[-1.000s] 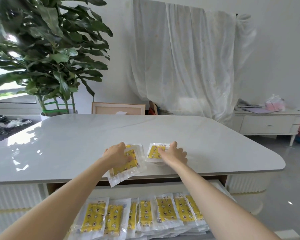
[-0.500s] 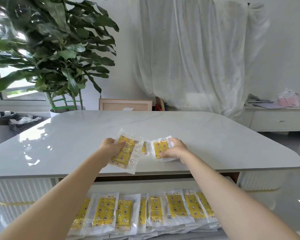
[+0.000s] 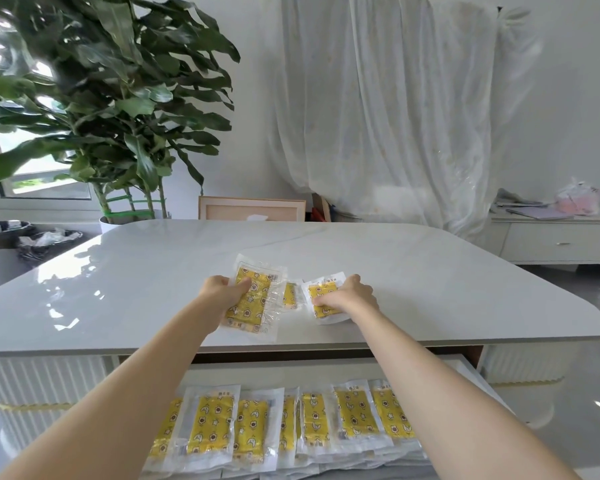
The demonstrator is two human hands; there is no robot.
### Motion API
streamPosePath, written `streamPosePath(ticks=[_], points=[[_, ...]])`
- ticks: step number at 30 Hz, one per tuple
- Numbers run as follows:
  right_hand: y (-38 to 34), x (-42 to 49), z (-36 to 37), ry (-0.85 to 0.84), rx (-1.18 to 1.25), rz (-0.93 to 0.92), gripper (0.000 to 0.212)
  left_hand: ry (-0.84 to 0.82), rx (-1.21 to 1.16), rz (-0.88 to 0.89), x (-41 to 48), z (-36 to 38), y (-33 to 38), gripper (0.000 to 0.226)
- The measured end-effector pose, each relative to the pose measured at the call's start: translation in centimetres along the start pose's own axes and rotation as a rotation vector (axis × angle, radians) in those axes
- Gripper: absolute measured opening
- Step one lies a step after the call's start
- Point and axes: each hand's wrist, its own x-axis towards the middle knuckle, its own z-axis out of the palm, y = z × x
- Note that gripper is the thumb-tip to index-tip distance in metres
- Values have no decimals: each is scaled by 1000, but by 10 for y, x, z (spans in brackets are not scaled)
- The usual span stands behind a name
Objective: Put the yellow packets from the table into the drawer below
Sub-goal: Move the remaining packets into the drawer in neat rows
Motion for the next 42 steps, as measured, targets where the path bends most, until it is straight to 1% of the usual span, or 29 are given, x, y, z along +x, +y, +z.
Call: streamPosePath(ticks=[3, 8, 9, 11, 12, 14, 15, 17, 19, 20, 22, 24, 25, 27, 30, 32, 34, 35, 36, 38, 39, 42], points=[[2, 5, 0, -28, 140, -7, 88, -10, 14, -10, 3, -1, -3, 28], [7, 10, 0, -44, 291, -4, 82, -26, 13, -12, 3, 3, -2, 26], [8, 10, -1, -59, 312, -2, 76, -22, 15, -10, 2, 3, -2, 26], [13, 11, -3, -74, 361, -10, 48, -23, 10, -12, 0, 2, -2, 26], [14, 9, -5, -72, 393, -12, 41, -27, 6, -16, -2, 1, -2, 26], [18, 7, -7, -87, 476, -20, 39, -34, 13, -21, -6, 0, -1, 27], [21, 5, -9, -101, 514, -26, 42, -38, 23, -19, -8, -1, -1, 27], [25, 3, -14, -124, 557, -45, 57, -56, 27, -13, -14, -3, 0, 25], [30, -2, -21, -149, 554, -72, 60, -80, 30, 1, -20, -5, 1, 20], [31, -7, -25, -157, 554, -93, 56, -94, 42, 7, -23, -6, 0, 19], [34, -19, -34, -200, 559, -135, 40, -131, 74, -1, -30, -8, -2, 18], [39, -29, -44, -267, 579, -178, 29, -192, 82, -33, -37, -10, -5, 24], [41, -35, -48, -306, 584, -191, 28, -221, 89, -52, -40, -11, -7, 27], [47, -45, -54, -398, 561, -203, 34, -297, 157, -70, -47, -15, -10, 26], [61, -55, -55, -571, 495, -184, 41, -397, 333, -89, -56, -17, -20, 28], [73, -60, -53, -705, 448, -156, 38, -398, 487, -97, -60, -15, -27, 27], [86, -63, -49, -821, 371, -124, 31, -370, 615, -139, -63, -11, -33, 17], [92, -64, -47, -862, 328, -117, 33, -367, 655, -169, -63, -7, -36, 15], [98, -64, -44, -890, 290, -112, 40, -364, 674, -197, -62, -3, -40, 17], [107, -65, -39, -927, 239, -82, 58, -343, 694, -254, -56, 4, -51, 32], [111, -65, -37, -935, 234, -60, 59, -335, 706, -284, -52, 7, -56, 36], [122, -60, -27, -890, 262, 20, 37, -307, 694, -349, -43, 17, -68, 37]])
